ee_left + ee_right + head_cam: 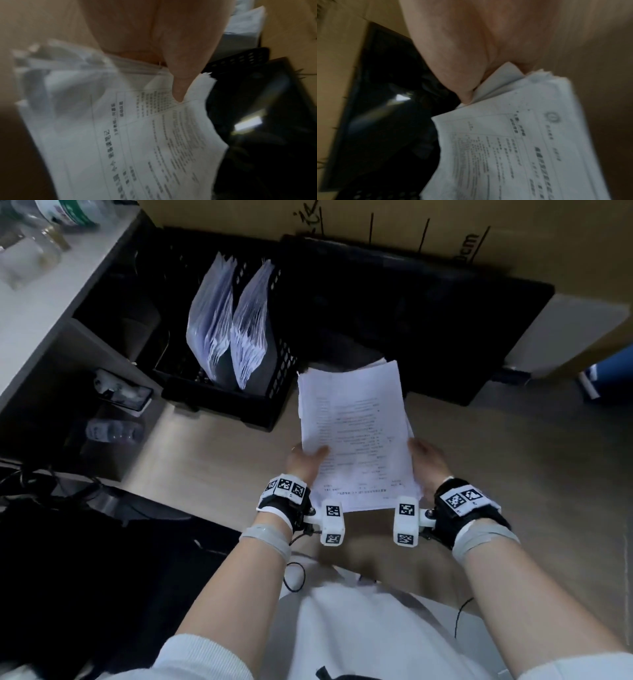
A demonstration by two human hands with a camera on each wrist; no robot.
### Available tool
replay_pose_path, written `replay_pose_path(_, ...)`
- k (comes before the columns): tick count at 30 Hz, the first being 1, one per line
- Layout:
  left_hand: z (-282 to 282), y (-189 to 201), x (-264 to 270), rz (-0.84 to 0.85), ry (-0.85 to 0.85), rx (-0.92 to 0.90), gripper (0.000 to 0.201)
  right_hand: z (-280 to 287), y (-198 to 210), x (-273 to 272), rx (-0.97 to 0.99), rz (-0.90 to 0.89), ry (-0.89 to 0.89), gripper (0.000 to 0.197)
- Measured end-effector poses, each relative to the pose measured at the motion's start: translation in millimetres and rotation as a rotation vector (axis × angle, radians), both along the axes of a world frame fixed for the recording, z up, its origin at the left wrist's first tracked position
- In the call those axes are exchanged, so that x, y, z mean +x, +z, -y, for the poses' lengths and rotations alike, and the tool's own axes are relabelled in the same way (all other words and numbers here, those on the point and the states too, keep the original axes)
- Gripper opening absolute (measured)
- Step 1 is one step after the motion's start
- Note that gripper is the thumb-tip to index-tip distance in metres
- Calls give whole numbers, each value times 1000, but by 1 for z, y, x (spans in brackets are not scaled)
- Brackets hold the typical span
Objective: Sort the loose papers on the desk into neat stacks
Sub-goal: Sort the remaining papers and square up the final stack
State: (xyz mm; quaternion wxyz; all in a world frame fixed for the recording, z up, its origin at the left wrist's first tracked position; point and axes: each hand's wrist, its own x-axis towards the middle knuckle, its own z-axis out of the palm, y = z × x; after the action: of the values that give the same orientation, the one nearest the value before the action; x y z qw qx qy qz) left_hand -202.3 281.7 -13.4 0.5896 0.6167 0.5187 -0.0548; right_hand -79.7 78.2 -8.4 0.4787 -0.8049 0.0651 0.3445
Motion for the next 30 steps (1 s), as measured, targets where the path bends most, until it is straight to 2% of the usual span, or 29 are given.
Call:
replay_pose_path(3, 12, -28, -26, -192, -14, -11, 73, 15, -44, -26, -169, -36, 80, 25)
replay_pose_path(6, 18, -57, -52, -345, -37, -36, 89, 32, -70, -49, -239, -123, 145, 41)
replay_pose_path(8, 22, -80, -68, -388, -73, -25, 83, 40, -81, -56, -282, -123, 148, 44)
replay_pose_path(11, 25, -82, -73, -345, -62, -21, 55, 38, -90, -55, -299, -85, 165, 40)
replay_pose_path(12, 26, -79, -71, -322, -52, -45, 54, 36, -89, -53, -322, -80, 170, 36)
replay_pose_path(15, 30, -73, -65, -279, -52, -86, 70, 36, -92, -45, -469, -64, 212, 25)
replay_pose_path(17, 32, -70, -61, -281, -69, -97, 69, 40, -97, -42, -534, -36, 287, 22)
replay_pose_path(19, 32, -72, -61, -310, -73, -96, 68, 44, -102, -41, -639, -5, 448, 20)
replay_pose_path(20, 31, -71, -60, -323, -70, -86, 64, 47, -100, -44, -668, -4, 487, 25)
replay_pose_path(21, 31, -72, -61, -322, -64, -76, 62, 53, -98, -46, -692, 23, 539, 38)
replay_pose_path(23, 29, -76, -61, -316, -76, -81, 72, 61, -89, -47, -789, 36, 749, 68)
replay_pose_path(24, 29, -78, -61, -319, -86, -85, 77, 63, -84, -46, -826, 88, 843, 74)
replay_pose_path(27, 28, -86, -58, -329, -84, -70, 78, 55, -75, -42, -824, 175, 948, 66)
replay_pose_path(30, 31, -76, -52, -325, -66, -58, 72, 55, -78, -54, -875, 102, 952, 70)
